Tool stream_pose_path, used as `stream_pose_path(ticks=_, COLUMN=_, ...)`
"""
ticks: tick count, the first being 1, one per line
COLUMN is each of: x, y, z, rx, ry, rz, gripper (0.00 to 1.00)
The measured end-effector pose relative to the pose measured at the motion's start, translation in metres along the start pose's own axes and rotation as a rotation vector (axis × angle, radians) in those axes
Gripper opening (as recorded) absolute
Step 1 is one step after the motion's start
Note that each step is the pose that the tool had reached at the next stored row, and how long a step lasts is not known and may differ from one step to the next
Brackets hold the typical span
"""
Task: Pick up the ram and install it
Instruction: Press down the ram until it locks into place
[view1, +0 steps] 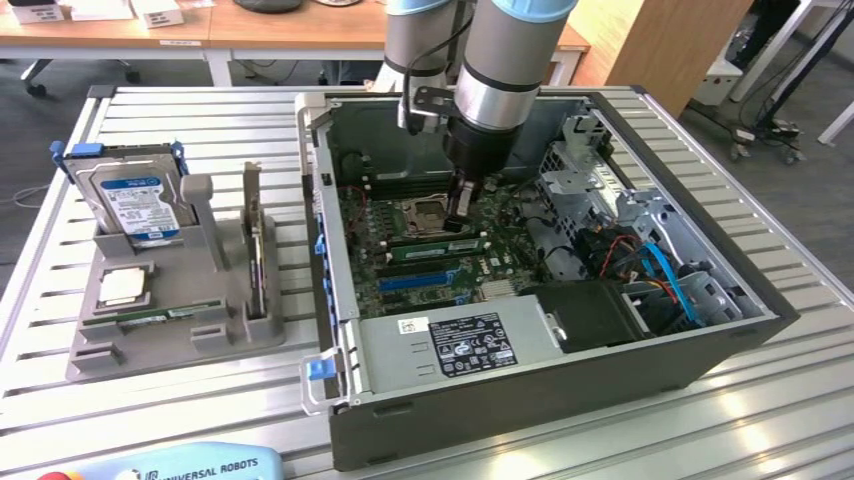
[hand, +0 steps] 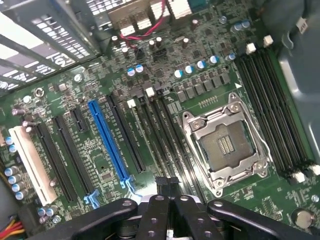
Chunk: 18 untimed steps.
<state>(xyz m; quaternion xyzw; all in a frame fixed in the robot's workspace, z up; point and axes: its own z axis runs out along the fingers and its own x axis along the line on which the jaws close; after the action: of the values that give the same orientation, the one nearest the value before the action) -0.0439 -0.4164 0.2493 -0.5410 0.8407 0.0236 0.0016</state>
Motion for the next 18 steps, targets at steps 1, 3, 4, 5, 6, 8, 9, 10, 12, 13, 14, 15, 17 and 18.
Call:
stream_pose_path(ticks=1, x=0.0, y=0.0, z=0.0, rx=0.0003, ry=-0.0004, rz=0.01, gripper=0.1)
stream_pose_path(ticks=3, x=0.0, y=0.0, z=0.0, rx=0.0009, ry=-0.0012, rz=0.031, gripper=0.1)
stream_pose_path(ticks=4, x=0.0, y=0.0, z=0.0, rx=0.0012, ry=-0.0016, rz=0.041, gripper=0.1)
stream_pose_path(ticks=5, x=0.0, y=0.0, z=0.0, rx=0.0014, ry=-0.002, rz=0.051, gripper=0.1)
stream_pose_path(ticks=6, x=0.0, y=0.0, z=0.0001, rx=0.0017, ry=-0.0024, rz=0.061, gripper=0.1)
stream_pose_path(ticks=8, x=0.0, y=0.0, z=0.0, rx=0.0023, ry=-0.0031, rz=0.082, gripper=0.1)
stream_pose_path(ticks=9, x=0.0, y=0.0, z=0.0, rx=0.0026, ry=-0.0036, rz=0.093, gripper=0.1)
stream_pose_path(ticks=10, x=0.0, y=0.0, z=0.0001, rx=0.0029, ry=-0.004, rz=0.104, gripper=0.1)
stream_pose_path(ticks=12, x=0.0, y=0.0, z=0.0001, rx=0.0035, ry=-0.0048, rz=0.125, gripper=0.1)
stream_pose_path(ticks=13, x=0.0, y=0.0, z=0.0, rx=0.0038, ry=-0.0052, rz=0.136, gripper=0.1)
stream_pose_path(ticks=14, x=0.0, y=0.0, z=0.0001, rx=0.0042, ry=-0.0056, rz=0.147, gripper=0.1)
stream_pose_path(ticks=15, x=0.0, y=0.0, z=0.0001, rx=0.0045, ry=-0.0061, rz=0.158, gripper=0.1)
stream_pose_path(ticks=17, x=0.0, y=0.0, z=0.0001, rx=0.0051, ry=-0.0069, rz=0.181, gripper=0.1)
stream_pose_path(ticks=18, x=0.0, y=0.0, z=0.0001, rx=0.0054, ry=-0.0073, rz=0.191, gripper=0.1)
